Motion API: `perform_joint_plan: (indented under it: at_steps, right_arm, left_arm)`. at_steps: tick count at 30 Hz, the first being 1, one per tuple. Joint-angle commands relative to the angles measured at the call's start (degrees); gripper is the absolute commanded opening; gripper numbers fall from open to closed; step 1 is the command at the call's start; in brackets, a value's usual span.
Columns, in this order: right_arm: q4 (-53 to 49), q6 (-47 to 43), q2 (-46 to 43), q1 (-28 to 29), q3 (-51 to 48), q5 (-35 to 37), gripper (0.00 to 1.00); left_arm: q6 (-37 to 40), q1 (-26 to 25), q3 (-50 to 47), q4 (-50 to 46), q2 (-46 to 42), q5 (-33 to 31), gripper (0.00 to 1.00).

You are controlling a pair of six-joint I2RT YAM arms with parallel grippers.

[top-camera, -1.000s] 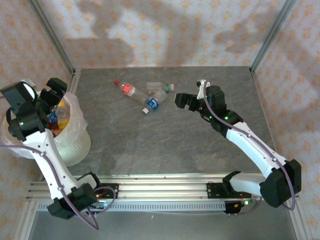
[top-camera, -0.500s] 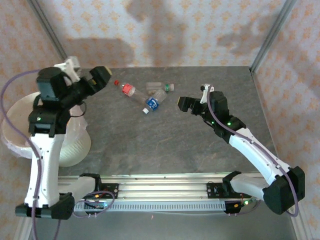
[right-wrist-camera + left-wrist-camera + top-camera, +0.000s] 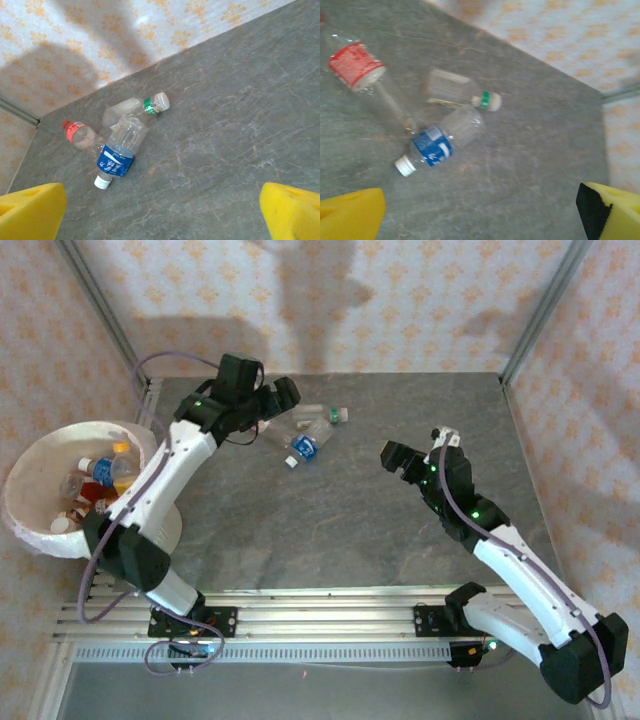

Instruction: Put the plastic bottles in the bin

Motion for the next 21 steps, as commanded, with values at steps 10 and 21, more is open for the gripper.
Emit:
perform_joint_plan:
  at_steps: [10, 21]
  right_arm:
    - [-8.53, -1.70, -5.43, 0.20, -0.15, 1.31, 0.99]
    - [-8.00, -2.43, -6.22, 0.26, -0.54, 2.67, 0.99]
  left_arm:
    - [-12.44, 3.82, 11.07, -0.10, 20.44, -22.92, 1.00]
    - [-20.00, 8.37, 26.03, -5.97, 37.45, -22.11, 1.00]
